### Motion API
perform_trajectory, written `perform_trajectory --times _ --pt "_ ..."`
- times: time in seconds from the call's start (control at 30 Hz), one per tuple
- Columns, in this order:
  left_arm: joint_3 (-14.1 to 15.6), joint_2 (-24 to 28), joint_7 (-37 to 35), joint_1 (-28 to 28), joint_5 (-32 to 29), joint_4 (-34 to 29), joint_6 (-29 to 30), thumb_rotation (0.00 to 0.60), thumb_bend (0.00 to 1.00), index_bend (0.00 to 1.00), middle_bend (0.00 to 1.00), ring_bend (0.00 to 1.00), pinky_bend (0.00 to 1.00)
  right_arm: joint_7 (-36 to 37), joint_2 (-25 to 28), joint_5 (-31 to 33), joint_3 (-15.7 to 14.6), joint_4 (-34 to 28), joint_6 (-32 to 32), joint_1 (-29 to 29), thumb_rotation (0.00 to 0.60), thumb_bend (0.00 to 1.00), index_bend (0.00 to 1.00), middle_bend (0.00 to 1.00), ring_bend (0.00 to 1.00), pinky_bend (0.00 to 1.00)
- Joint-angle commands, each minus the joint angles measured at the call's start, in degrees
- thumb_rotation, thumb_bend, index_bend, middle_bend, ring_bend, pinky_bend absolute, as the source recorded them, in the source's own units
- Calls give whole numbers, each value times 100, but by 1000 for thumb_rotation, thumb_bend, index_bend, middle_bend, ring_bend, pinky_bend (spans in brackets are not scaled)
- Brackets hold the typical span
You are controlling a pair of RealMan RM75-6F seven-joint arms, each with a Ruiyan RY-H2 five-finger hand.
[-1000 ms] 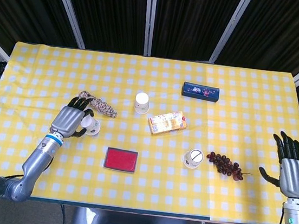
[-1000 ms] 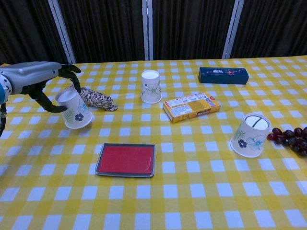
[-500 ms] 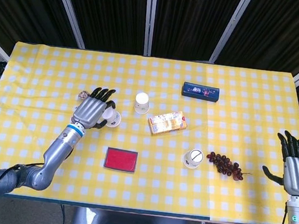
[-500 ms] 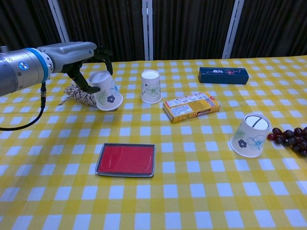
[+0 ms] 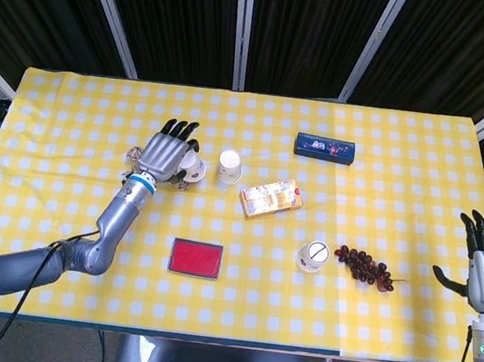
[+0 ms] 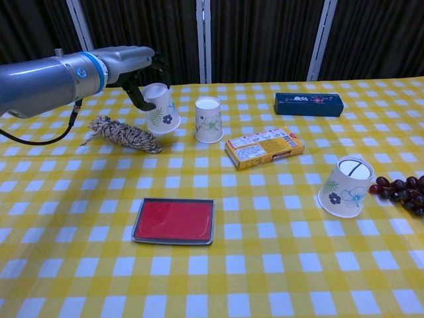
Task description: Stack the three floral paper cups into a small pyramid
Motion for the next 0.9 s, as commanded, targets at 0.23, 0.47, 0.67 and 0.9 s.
perform_trajectory --times 0.23,0.47,0.67,0.9 --pt "-54 -579 -336 -474 -31 1074 -459 600 371 356 0 0 0 -27 -24 55 -13 26 -113 29 600 99 64 0 0 0" --pt "-31 -886 -469 -662 -22 1641 -660 600 370 356 0 0 0 -8 -17 73 -8 30 -128 27 600 99 64 0 0 0" --pt "-6 -1168 -563 -819 9 2136 -814 600 371 341 0 0 0 22 -6 72 -4 28 -118 19 600 99 64 0 0 0" --pt "4 -1451 -652 -956 69 2554 -916 600 369 326 0 0 0 38 4 54 -4 11 -89 8 600 98 64 0 0 0"
